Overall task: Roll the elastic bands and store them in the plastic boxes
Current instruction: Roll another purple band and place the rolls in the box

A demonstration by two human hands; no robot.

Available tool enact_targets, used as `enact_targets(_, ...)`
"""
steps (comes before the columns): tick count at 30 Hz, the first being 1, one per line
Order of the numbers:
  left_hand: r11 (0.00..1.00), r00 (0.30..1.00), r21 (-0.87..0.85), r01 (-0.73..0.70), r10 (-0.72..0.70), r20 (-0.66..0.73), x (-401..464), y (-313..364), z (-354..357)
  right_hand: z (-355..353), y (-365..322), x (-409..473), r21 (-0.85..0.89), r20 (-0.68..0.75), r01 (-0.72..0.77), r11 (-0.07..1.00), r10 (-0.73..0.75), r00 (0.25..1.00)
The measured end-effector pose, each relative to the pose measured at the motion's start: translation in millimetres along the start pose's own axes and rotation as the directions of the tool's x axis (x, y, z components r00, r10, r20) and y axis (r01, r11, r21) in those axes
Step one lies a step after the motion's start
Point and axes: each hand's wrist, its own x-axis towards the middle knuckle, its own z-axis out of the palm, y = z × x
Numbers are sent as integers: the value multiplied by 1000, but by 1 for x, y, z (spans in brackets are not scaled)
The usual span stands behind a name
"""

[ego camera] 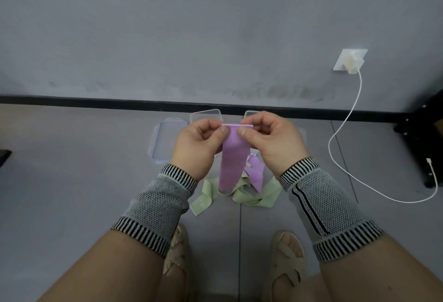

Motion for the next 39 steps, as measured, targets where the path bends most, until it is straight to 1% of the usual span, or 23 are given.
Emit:
enact_targets(3,1000,1000,21,-12,12,25,5,0,1,3,1,5,-32,-19,9,999,-9,1000)
enact_targets(6,998,998,52,-35,33,48,8,-2,1,3,3,8,12,-12,-11,1000,11,1000)
enact_targets(9,993,997,100,-70,67,30,11,-4,1,1,4,11,56,-18,-39,998,40,999)
enact_targets(11,993,997,91,-78,77,21,12,-3,2,1,2,12,85,-14,-44,995,45,999)
enact_targets(15,998,999,55,-31,28,46,14,-3,2,1,5,14,90,-25,-44,995,46,999)
enact_targets(18,998,999,60,-15,12,49,14,-4,0,0,8,16,103,-4,-65,993,65,998)
enact_targets(21,1000,999,6,13,-14,46,14,0,0,-1,8,17,101,23,-60,993,58,998)
enact_targets(27,993,997,-94,67,-63,47,14,2,3,0,10,19,139,20,-67,988,65,998)
enact_targets(32,993,997,-87,74,-71,35,14,1,4,-2,11,19,147,48,-70,987,64,997)
enact_targets(36,992,995,-84,90,-86,56,13,2,3,-1,11,19,123,19,-60,991,58,998)
enact_targets(39,995,996,-66,72,-68,58,14,1,2,-3,10,20,109,18,-57,992,56,998)
